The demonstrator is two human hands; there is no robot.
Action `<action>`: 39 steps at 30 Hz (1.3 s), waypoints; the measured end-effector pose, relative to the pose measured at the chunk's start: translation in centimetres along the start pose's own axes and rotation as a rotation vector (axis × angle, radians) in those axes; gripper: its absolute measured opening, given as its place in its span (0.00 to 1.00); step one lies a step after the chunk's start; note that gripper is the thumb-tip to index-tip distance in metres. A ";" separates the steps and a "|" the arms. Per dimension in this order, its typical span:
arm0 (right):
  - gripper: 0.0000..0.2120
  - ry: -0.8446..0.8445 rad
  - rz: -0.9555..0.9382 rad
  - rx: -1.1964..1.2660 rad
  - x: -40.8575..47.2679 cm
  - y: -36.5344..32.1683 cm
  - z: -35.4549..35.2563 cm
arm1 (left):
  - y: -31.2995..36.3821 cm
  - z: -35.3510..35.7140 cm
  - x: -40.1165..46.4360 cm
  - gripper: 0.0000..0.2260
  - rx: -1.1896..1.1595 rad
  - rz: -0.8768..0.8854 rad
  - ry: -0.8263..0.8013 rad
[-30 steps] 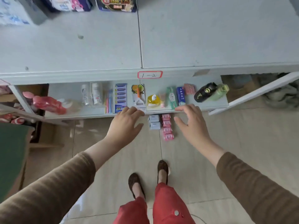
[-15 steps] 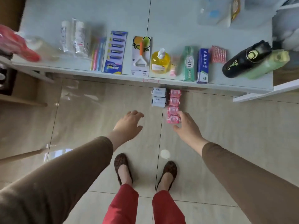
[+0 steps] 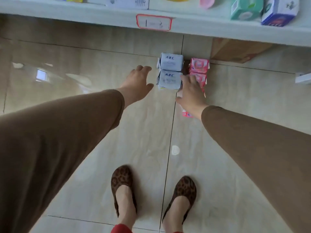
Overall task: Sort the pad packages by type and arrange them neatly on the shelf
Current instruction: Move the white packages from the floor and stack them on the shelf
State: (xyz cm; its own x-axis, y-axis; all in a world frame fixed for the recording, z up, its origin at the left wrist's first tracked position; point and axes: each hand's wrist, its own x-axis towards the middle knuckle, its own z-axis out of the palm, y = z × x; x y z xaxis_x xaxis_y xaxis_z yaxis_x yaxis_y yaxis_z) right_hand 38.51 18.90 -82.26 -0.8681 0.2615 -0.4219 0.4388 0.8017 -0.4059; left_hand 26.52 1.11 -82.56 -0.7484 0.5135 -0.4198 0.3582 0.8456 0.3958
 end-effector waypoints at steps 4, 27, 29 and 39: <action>0.33 0.064 0.025 -0.010 3.8 0.4 2.4 | -0.2 1.2 4.8 0.29 0.000 0.052 0.036; 0.27 0.042 0.156 0.474 -11.4 1.0 -0.8 | 1.0 -1.1 -4.2 0.29 -0.143 -0.080 0.014; 0.33 0.027 0.172 0.578 -14.6 -1.1 -5.2 | 2.0 -5.4 -9.3 0.28 -0.215 -0.075 0.002; 0.30 0.152 0.086 0.873 -28.9 -18.6 -36.0 | 12.7 -37.2 -27.9 0.30 -0.325 0.060 0.199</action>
State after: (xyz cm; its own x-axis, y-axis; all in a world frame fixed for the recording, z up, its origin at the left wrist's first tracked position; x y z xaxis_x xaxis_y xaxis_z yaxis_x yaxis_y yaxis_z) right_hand 47.06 15.77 -33.36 -0.8184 0.4201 -0.3920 0.4701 0.0973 -0.8772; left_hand 31.13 -7.86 -35.42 -0.8365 0.4955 -0.2341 0.2330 0.7082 0.6665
